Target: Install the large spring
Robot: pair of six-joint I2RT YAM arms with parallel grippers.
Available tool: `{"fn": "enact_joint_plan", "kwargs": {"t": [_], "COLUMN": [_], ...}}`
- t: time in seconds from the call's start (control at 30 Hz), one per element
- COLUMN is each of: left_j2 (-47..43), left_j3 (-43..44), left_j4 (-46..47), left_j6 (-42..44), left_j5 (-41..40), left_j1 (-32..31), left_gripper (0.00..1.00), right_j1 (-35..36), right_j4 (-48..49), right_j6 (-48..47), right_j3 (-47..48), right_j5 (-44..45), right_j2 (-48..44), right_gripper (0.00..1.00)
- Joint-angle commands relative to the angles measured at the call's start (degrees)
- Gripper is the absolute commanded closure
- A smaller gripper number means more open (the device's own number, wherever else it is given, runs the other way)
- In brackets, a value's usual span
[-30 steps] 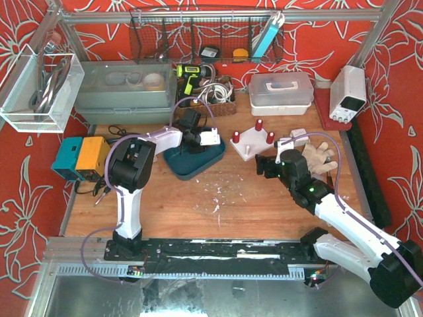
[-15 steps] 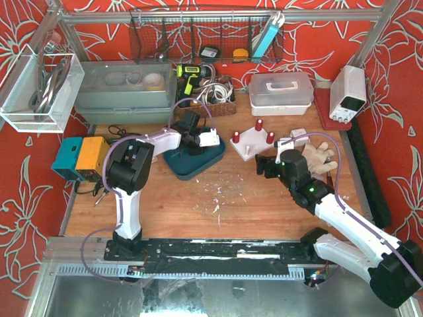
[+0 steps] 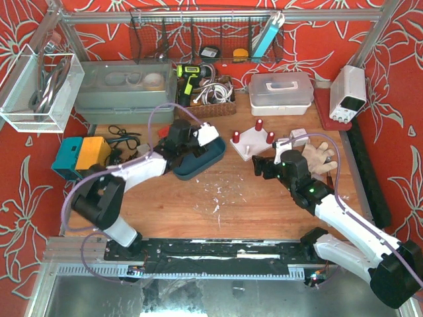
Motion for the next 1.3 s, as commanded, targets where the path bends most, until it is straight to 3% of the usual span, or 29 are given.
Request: {"fn": "enact_joint_plan", "kwargs": {"t": [0.0,0.2,0.37,0.73,0.87,1.07,1.27], "left_j2": [-9.83,-20.74,-27.29,-33.33,-31.32,-31.94,-32.08], "left_j3": [-10.02,-27.66,-39.49,-51.95,-53.54,-52.96,-52.89], "left_j4": [19.68,38.39,47.93,54.37,57.9,57.23,57.06], "left_j6": [-13.84,-24.65,-32.65,-21.0,-21.56,-21.36,-21.98], "left_j5": [-0.84,-6.63,-7.72,-18.33,-18.02,-17.81,-16.85], "left_j1": [-3.05,-11.06,-13.55,-28.73,-28.93,-28.93,-28.93], "left_gripper": [0.89,0.9,0.91,0.9,0.9,0.91,0.91], "right_j1": [0.15,0.15,0.84,13.38,17.32,21.27,22.55], "right_j4": [-0.59,-6.62,-6.92,-10.67,-9.31,-10.85,-10.78], "right_j6": [0.17,2.59,7.26,7.33,7.45,6.32,6.17], "right_j3": [2.52,8.89,12.1,18.87,19.22,21.58,23.12], "right_j5": [-5.7,-19.26,-33.15,-28.07,-27.42,-25.06,-25.02], "right_j2": [0.11,2.66,6.4,13.02,15.18,20.0,23.1], "right_gripper": [0.03,0.04,0.13,0.25,0.31,0.32,0.47]}}
